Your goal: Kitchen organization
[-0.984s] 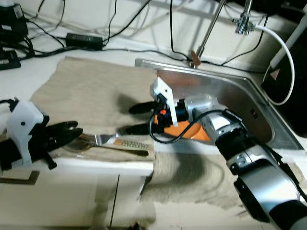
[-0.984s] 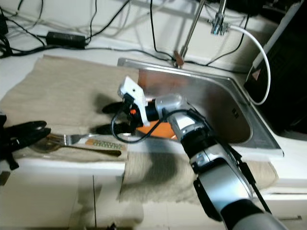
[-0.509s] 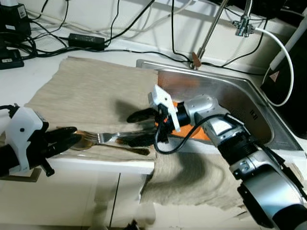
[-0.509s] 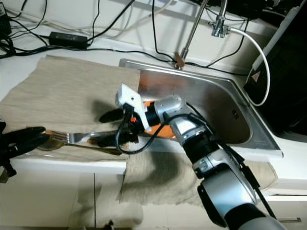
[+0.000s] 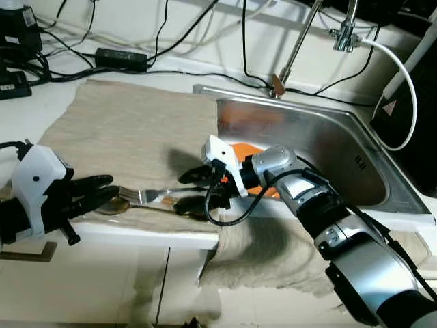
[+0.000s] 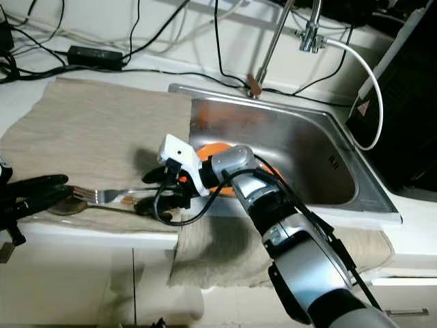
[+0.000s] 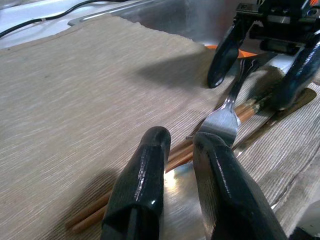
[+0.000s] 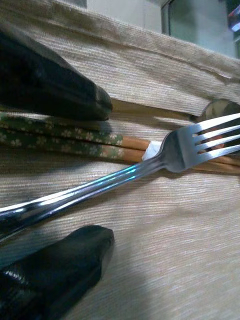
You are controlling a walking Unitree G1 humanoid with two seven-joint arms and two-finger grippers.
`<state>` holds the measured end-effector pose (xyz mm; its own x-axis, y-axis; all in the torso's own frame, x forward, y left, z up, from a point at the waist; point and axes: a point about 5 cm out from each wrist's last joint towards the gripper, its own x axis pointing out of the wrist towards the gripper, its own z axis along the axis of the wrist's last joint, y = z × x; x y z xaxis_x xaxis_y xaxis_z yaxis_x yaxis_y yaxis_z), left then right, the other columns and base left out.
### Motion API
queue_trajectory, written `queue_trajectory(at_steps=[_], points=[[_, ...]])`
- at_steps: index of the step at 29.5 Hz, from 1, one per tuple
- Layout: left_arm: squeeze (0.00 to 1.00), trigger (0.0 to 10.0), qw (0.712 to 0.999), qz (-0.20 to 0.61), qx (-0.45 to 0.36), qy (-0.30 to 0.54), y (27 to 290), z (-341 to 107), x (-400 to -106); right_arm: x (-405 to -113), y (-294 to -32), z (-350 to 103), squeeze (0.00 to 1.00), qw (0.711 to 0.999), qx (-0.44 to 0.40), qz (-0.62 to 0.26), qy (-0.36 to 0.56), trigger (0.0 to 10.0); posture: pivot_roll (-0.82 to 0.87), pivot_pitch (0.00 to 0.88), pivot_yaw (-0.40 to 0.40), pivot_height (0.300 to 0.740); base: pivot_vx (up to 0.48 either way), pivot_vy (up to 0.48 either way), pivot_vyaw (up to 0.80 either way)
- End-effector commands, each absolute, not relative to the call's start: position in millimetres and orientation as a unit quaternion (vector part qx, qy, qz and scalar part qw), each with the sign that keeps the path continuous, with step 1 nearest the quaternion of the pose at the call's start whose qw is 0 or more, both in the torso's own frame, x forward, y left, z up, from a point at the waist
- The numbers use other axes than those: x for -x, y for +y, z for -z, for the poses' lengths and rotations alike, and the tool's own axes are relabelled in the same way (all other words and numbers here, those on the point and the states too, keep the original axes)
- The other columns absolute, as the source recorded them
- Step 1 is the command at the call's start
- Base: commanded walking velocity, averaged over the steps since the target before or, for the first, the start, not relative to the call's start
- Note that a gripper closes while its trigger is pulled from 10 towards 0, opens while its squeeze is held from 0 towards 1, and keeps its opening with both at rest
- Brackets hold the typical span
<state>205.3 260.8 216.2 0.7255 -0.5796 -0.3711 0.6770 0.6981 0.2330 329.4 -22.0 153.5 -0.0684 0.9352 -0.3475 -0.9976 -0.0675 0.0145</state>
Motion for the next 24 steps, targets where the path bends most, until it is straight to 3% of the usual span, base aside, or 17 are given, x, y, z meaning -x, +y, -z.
queue_trajectory(at_steps=[1, 4, 13, 24], points=[[0.0, 10.0, 0.904, 0.361, -0.188, 0.134, 255.0, -217.3, -205.3, -332.5, -26.0, -143.0, 0.0, 0.681, 0.16, -0.7, 0.148, 0.3, 0.04, 0.0, -0.177, 0.74, 0.0, 0.0, 0.0], [0.0, 10.0, 0.907, 0.352, -0.19, 0.13, 255.2, -217.8, -207.3, -339.8, -23.5, -142.7, 0.0, 0.712, 0.169, -0.667, 0.141, 0.0, 0.04, 0.0, -0.178, 0.74, 0.0, 0.0, 0.0], [0.0, 10.0, 0.918, 0.325, -0.198, 0.11, 259.2, -223.5, -216.2, -350.9, -11.7, -146.3, 0.0, 0.764, 0.17, -0.611, 0.122, 0.0, 0.04, 0.0, -0.173, 0.74, 0.0, 0.0, 0.0], [0.0, 10.0, 0.915, 0.333, -0.2, 0.109, 255.7, -223.5, -215.5, -351.1, 1.6, -158.1, 0.0, 0.767, 0.142, -0.621, 0.082, 0.0, 0.04, 0.0, -0.18, 0.74, 0.0, 0.0, 0.0]])
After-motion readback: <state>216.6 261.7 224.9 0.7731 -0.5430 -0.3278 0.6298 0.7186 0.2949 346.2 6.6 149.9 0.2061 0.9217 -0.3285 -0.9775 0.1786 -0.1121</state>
